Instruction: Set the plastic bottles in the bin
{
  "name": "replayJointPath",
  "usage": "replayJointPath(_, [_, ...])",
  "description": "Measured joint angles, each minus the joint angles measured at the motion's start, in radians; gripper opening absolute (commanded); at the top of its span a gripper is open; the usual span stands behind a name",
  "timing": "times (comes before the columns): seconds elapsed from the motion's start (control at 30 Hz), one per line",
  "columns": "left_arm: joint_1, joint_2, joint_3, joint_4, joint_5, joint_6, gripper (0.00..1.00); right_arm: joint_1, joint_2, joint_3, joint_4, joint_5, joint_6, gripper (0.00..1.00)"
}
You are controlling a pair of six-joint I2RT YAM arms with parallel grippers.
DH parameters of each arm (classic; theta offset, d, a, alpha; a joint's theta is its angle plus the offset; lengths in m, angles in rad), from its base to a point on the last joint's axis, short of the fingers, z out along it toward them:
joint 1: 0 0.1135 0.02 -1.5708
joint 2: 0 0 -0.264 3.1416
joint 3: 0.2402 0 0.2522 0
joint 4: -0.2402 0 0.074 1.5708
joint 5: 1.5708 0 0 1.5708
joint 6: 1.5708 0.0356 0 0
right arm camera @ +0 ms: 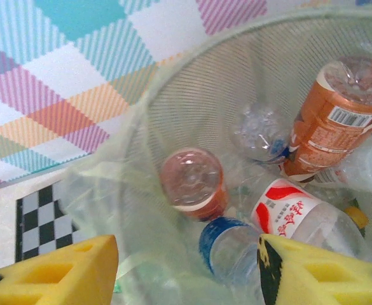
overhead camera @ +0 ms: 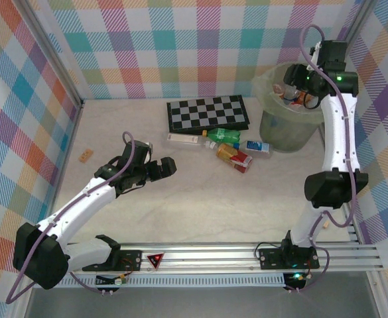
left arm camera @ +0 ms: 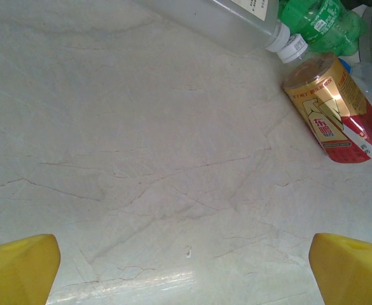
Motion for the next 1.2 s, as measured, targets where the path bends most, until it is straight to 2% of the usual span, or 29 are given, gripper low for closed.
replayJointPath(0.13, [0.000,0.000,0.000,0.000,0.000,0.000,1.00,0.053,-0.082,-0.059,0.007,0.000,-0.029,0.64])
replayJointPath(0.33, [0.000,0.002,0.000,0.001,-0.001,0.000,1.00,0.190,-0.184,-0.224,0.029,0.000,-0.092,0.67])
replayJointPath(0.6, [0.000,0.024,0.000,0.005,-0.003,0.000,1.00,0.406,-0.191,-0.363,0.024,-0.010,-0.247,0.76])
replayJointPath(0.93, [0.020,0.020,-0.010,0.005,-0.016,-0.016,1.00,0.542,0.058,-0.364,0.082,-0.133,-0.510,0.89])
replayJointPath(0.97, [0.025,0.016,-0.016,0.004,-0.017,-0.017,1.00,0.549,0.095,-0.356,0.088,-0.141,-0.537,0.94])
replayJointPath(1.2, [0.052,-0.008,-0.042,0.002,-0.013,-0.023,1.00,0.572,0.356,-0.223,0.146,-0.175,-0.702,0.98])
